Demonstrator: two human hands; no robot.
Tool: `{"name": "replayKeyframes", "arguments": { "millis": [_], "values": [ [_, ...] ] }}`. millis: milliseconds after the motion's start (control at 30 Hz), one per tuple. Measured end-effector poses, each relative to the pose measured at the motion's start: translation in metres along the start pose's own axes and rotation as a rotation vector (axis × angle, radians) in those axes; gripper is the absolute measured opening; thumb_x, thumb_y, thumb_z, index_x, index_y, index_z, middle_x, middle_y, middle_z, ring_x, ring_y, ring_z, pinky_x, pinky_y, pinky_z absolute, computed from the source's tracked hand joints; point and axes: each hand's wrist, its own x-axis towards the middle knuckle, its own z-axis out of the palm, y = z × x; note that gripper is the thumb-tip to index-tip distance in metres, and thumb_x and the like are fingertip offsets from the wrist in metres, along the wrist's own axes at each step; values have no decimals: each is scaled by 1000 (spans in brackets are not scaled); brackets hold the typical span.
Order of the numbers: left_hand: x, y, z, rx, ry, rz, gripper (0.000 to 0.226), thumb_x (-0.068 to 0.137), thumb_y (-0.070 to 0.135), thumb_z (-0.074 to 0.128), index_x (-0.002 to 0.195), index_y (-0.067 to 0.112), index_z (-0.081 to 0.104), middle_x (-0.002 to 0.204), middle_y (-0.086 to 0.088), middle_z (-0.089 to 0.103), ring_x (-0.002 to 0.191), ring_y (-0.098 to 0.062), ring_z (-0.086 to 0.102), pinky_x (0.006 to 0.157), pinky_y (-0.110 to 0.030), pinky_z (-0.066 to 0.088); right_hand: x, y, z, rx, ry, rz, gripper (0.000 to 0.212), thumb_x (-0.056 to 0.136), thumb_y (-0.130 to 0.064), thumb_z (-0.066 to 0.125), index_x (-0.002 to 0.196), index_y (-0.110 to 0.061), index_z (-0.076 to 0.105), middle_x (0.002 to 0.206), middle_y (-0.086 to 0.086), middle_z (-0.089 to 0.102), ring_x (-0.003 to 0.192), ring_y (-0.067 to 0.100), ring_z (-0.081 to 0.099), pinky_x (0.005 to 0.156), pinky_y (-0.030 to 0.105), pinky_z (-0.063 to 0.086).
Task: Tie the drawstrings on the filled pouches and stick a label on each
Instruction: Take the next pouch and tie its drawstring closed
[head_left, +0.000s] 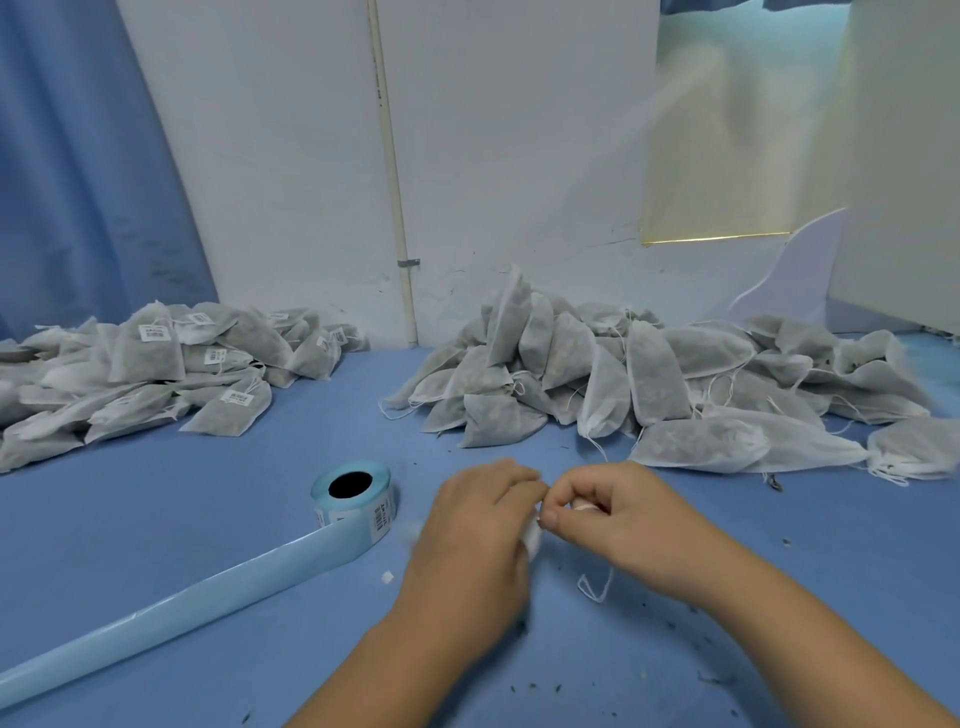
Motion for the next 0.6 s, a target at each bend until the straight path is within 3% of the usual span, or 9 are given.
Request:
{"name": "replayKeyframes", "arguments": {
  "millis": [67,100,167,267,367,467,600],
  "values": [
    [-2,15,-2,-389,-108,-315,47,71,12,44,109,30,66,101,19,69,88,6,57,78,-12,42,1,-1,1,3,39,-18,14,86,-22,69,72,-21,69,49,-8,42,51,8,35,53,23,30],
    [-2,20,-2,-553,-146,-452,46,72,16,44,109,37,63,96,21,70,83,8,59,73,-9,41,1,-1,0,1,54,-25,13,86,-22,68,73,-22,68,51,-1,50,52,10,40,55,26,34],
    [-2,25,-2,-743,-155,-568,38,77,21,48,107,40,62,90,15,72,77,6,62,68,-7,42,0,0,-1,8,55,-29,13,87,-21,66,74,-21,67,59,4,64,55,9,51,59,25,40],
    [2,26,-3,-791,-149,-630,17,93,23,56,102,33,66,74,3,71,63,-2,61,57,-11,41,0,4,-2,-196,90,-70,13,87,-27,65,76,-23,67,53,-7,55,49,3,43,54,21,33],
    [4,22,-3,-740,-144,-690,14,94,19,58,94,26,70,65,3,68,53,-5,58,53,-13,40,0,5,-4,-480,124,-177,11,88,-38,62,83,-32,70,66,-14,49,69,3,49,67,24,39],
    [5,19,-7,-694,-169,-724,14,92,23,60,85,25,71,65,3,70,49,-7,56,50,-17,42,-1,4,-3,-532,108,-236,16,91,-42,57,90,-32,70,75,-15,46,79,5,51,76,28,41],
    [4,14,-10,-641,-226,-726,27,93,20,58,69,17,69,61,5,69,46,-9,53,48,-17,41,-2,3,-4,-571,211,-277,17,90,-41,59,90,-28,69,74,-14,42,72,7,47,70,30,43]
  ]
}}
